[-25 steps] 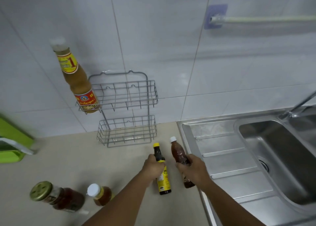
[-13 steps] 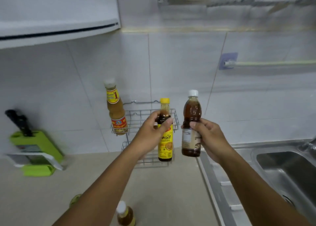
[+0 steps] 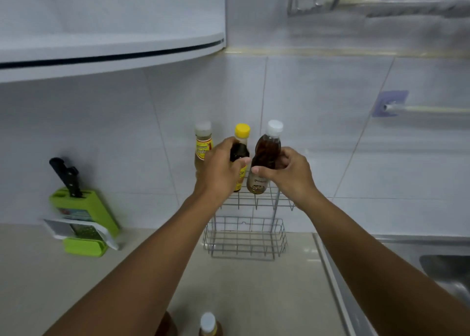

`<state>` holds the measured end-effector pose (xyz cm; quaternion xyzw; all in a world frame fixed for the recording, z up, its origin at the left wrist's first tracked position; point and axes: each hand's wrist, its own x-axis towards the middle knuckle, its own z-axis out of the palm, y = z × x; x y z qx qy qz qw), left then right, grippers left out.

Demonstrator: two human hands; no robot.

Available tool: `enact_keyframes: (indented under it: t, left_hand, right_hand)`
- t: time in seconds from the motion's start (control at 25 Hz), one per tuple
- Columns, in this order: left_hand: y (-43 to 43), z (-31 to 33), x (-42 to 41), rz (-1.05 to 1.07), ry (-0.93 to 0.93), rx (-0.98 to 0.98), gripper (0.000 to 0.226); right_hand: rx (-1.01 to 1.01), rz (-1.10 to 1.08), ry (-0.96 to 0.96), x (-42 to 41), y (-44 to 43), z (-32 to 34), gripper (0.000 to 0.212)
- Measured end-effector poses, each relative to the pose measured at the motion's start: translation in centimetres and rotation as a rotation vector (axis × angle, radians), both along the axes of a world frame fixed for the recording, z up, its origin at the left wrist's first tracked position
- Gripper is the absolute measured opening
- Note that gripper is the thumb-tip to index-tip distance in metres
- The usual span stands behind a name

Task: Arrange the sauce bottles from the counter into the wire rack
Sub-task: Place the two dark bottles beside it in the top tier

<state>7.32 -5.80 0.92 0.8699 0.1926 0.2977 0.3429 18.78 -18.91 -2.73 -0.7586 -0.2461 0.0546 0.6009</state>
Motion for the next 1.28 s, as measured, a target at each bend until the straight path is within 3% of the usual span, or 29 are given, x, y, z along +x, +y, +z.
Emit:
enact_keyframes:
  t: [0.28,0.48,0.64,0.84,1.04,1.28]
  left_hand:
    - [-0.4,-2.4,0.4,0.09,0.097,-0.04,0.041]
    - [0.0,-2.3,0.0,0.059,0.049,-0.079,0.059]
    - [0.4,0.4,-0.4,0.082,0.021,0.131,0.061]
    - [0.9,3.5,-0.6,-0.001,0.256,0.359,0.067]
    - [1.3,4.3,-0.9,-0.038,0.345,0.403,0.071]
    - [1.9,3.4,-0.8,-0.05,0.295,0.4,0.064]
  right_hand:
    - [-0.099,0.028,0.001,0.5,1.7,-3.3,0.066]
    - [-0.117,0.094,-0.016,0.9,1.8,-3.2,0.065]
    - [-0.153,0.254,0.001,1.4,1.3,-2.8,0.053]
    - [-0.194,0.321,-0.004,1.1,1.3,-2.6,0.043]
    - [-0.257,0.267,-0.061,0.4,1.5,-2.4,0.039]
    - [-0.278,0.226,-0.047,-0.1,1.6,-2.5,0.044]
